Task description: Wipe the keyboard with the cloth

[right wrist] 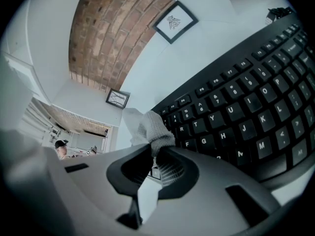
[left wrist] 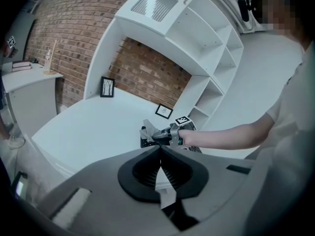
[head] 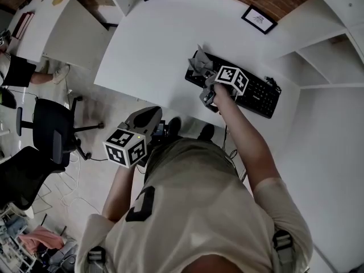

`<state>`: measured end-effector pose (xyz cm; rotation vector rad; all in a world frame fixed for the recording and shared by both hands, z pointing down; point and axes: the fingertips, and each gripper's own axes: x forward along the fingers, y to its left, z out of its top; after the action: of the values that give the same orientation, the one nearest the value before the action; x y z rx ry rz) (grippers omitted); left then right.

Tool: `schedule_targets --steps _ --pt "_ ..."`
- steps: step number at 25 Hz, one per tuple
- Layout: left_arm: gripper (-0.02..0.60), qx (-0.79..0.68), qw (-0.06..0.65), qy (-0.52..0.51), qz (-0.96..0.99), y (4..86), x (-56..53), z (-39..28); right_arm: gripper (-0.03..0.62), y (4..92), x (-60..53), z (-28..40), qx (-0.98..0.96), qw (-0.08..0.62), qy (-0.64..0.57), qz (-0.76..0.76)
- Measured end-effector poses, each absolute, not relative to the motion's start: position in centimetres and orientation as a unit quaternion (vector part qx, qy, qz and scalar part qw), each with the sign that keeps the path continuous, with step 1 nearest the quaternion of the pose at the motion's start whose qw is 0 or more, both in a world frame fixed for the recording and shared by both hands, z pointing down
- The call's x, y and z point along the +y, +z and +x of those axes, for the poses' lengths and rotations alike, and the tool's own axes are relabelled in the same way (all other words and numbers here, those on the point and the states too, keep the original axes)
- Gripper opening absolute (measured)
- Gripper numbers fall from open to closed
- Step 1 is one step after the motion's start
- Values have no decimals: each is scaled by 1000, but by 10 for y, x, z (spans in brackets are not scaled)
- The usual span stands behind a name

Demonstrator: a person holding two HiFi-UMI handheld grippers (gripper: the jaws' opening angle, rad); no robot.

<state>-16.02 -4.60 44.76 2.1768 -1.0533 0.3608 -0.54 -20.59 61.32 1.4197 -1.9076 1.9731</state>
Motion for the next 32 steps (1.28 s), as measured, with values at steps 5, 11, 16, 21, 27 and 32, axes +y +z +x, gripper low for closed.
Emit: schedule_targets --steps 5,11,16,21,27,32 --pt "5 -398 337 142 842 446 -49 -152 15 613 -205 6 -614 19 638 465" --pt "5 -390 334 144 846 446 -49 -143 15 614 -201 19 -610 15 637 470" --pt "5 -383 330 146 850 443 -45 -132 15 611 -193 37 -607 10 635 478" --pt "5 -378 330 148 852 444 -50 -135 15 612 -194 39 -603 8 633 485" --pt "5 -368 327 152 857 443 -50 -129 15 613 -189 52 -599 2 631 493" --pt "5 -358 325 157 861 443 -51 -124 15 612 -185 62 -595 -3 628 501"
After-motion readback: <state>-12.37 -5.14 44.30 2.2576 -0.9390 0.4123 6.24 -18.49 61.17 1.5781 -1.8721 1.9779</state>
